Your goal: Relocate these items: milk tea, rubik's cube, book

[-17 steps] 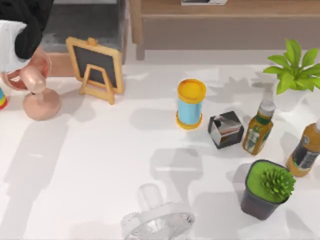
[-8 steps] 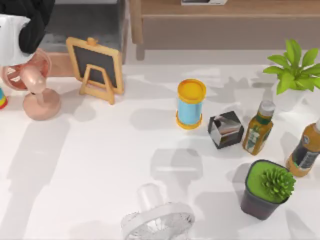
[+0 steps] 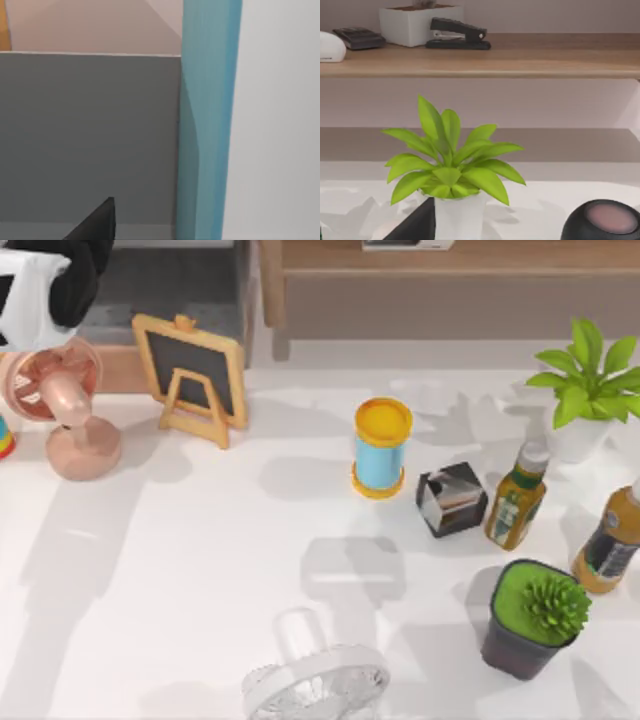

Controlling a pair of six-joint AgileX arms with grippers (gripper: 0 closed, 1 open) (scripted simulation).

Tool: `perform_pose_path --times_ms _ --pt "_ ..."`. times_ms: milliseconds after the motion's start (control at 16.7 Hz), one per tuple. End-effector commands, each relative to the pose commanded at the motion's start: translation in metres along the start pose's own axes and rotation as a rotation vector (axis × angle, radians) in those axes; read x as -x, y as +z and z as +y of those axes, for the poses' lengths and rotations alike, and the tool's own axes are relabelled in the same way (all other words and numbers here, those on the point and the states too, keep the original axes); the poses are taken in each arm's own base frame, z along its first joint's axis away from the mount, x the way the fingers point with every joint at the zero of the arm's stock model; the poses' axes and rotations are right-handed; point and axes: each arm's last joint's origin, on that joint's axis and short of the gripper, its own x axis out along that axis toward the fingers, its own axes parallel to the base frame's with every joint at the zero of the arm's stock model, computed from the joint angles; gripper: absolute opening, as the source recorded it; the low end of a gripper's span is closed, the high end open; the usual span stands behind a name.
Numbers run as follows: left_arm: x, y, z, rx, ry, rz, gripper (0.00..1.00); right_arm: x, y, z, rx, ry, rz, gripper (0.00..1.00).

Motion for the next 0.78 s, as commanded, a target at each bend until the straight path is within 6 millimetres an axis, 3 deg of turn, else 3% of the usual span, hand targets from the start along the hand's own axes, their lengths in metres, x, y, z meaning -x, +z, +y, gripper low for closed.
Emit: perform_pose_path --times_ms 120,780 --pt "0.0 0.0 0.0 0.0 0.0 0.0 1.0 0.0 0.0 0.0 0.0 0.0 0.0 1.0" --pt "0.0 0.0 0.0 0.0 0.0 0.0 0.17 0.0 0.0 0.0 0.0 0.0 0.0 1.0"
